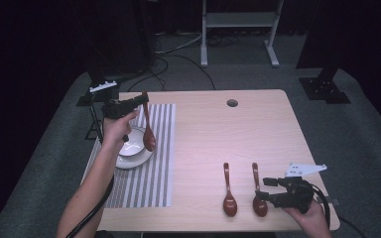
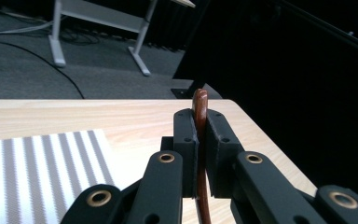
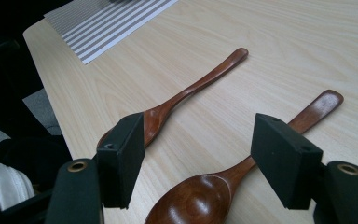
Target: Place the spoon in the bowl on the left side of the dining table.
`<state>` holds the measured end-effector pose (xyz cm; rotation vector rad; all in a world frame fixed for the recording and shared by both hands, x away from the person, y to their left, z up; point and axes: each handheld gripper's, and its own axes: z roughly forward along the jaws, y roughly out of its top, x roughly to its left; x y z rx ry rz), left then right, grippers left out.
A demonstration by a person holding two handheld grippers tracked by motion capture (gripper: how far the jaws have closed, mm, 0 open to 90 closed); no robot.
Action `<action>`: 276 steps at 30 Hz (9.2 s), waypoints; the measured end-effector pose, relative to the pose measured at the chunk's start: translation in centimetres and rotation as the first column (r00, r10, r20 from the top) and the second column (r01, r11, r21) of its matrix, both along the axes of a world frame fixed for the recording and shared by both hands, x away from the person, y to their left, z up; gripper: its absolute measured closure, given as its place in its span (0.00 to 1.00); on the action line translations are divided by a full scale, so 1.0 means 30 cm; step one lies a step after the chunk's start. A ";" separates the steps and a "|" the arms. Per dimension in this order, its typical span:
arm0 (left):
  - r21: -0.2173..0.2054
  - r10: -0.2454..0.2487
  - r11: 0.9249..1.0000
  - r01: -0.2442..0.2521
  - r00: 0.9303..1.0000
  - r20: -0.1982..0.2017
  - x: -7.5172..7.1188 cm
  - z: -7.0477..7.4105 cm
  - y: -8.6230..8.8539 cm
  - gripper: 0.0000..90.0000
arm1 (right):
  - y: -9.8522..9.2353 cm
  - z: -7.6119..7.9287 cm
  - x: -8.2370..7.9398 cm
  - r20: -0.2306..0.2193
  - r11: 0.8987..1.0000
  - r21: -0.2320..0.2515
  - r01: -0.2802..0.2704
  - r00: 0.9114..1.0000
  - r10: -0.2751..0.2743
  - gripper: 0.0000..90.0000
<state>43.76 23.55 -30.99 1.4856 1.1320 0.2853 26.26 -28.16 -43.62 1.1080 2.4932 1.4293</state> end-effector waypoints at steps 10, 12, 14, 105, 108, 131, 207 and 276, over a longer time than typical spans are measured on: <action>-0.060 0.088 0.994 -0.089 0.996 -0.009 0.009 -0.025 0.089 0.94 | 0.001 0.000 0.000 -0.001 1.000 -0.001 -0.001 1.000 0.001 0.37; -0.063 0.094 0.993 -0.095 0.995 -0.014 0.011 -0.029 0.098 0.94 | 0.002 -0.001 0.000 -0.002 1.000 0.000 -0.002 1.000 0.002 0.37; -0.058 0.111 0.992 -0.112 0.994 -0.021 0.016 -0.037 0.114 0.94 | 0.004 -0.002 0.001 -0.003 1.000 -0.003 -0.005 1.000 0.005 0.37; -0.074 0.390 0.909 -0.409 0.901 -0.187 -0.003 -0.342 0.402 0.74 | 0.015 -0.010 0.008 -0.011 1.000 -0.004 -0.011 1.000 0.011 0.37; -0.070 0.391 0.910 -0.410 0.900 -0.192 -0.004 -0.346 0.405 0.73 | 0.015 -0.010 0.008 -0.012 1.000 -0.004 -0.010 1.000 0.010 0.37; -0.023 0.360 0.929 -0.370 0.915 -0.181 -0.057 -0.299 0.417 0.42 | 0.005 0.003 0.007 0.001 1.000 0.011 0.018 1.000 -0.018 0.35; 0.106 0.145 0.985 -0.136 0.986 -0.077 -0.203 -0.223 0.181 0.11 | -0.066 -0.006 0.006 0.000 0.995 0.039 0.087 0.996 -0.088 0.31; 0.190 -0.110 0.974 0.122 0.991 -0.073 -0.280 -0.282 -0.127 0.11 | -0.091 -0.017 -0.003 -0.011 0.993 0.047 0.110 0.994 -0.109 0.31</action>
